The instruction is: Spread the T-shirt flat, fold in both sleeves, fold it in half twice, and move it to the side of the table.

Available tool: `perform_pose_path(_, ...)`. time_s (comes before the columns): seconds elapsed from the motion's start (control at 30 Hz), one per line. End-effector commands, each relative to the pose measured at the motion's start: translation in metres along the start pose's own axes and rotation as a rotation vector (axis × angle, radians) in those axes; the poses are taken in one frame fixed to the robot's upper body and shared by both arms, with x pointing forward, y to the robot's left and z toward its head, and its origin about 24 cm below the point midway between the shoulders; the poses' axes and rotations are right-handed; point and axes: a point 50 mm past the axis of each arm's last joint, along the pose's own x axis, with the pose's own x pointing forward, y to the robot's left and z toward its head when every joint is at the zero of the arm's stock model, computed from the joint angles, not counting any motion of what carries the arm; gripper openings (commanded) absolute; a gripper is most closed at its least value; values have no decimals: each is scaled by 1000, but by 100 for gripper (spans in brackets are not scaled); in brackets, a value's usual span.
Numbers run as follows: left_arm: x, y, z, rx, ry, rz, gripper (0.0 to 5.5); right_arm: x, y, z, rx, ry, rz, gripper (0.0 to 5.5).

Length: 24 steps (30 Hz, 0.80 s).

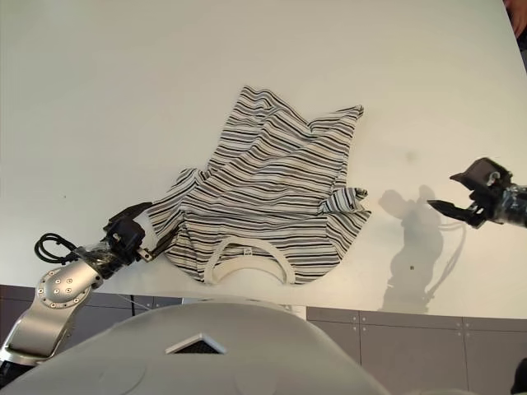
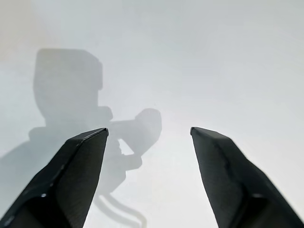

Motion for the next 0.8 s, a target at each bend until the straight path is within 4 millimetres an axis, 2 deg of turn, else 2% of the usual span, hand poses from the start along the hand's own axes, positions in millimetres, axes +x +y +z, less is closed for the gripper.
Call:
perform_pose_path(0.03, -5, -5, 5, -137, 27, -90, 388, 14, 27, 88, -16, -438, 132, 320)
perform_pose_path(0.1, -6, 9, 35, -150, -99, -101, 388, 26, 50, 111, -13, -524, 174, 320)
perform_pose_path(0.17, -9, 27, 67, -175, -237, -99, 388, 34, 69, 120, -2, -560, 222, 320)
perform_pose_path(0.23, -13, 39, 85, -179, -311, -103, 388, 54, 79, 128, -14, -545, 196, 320)
perform_pose_path(0.33, -1, 52, 90, -196, -322, -83, 388, 117, 73, 128, -32, -367, -36, 320)
perform_pose_path(0.37, 7, 53, 85, -186, -283, -79, 388, 135, 74, 127, -57, -312, -77, 320)
perform_pose_path(0.4, 20, 49, 72, -133, -196, -98, 388, 152, 78, 129, -91, -272, -94, 320)
perform_pose_path(0.47, 35, 31, 45, -23, -50, -186, 388, 179, 92, 150, -159, -275, -58, 320)
perform_pose_path(0.53, 41, 21, 25, 60, 42, -241, 388, 195, 106, 176, -174, -337, 5, 320)
perform_pose_path(0.67, 36, 23, -9, 164, 184, -252, 388, 208, 121, 209, -112, -462, 64, 320)
perform_pose_path(0.7, 33, 24, -18, 182, 220, -249, 388, 210, 122, 211, -101, -470, 52, 320)
perform_pose_path(0.73, 29, 25, -25, 210, 254, -253, 388, 213, 116, 200, -106, -425, -5, 320)
perform_pose_path(0.77, 26, 26, -30, 231, 275, -259, 388, 214, 107, 186, -123, -370, -73, 320)
perform_pose_path(0.8, 22, 25, -34, 233, 288, -269, 388, 211, 94, 163, -144, -294, -157, 320)
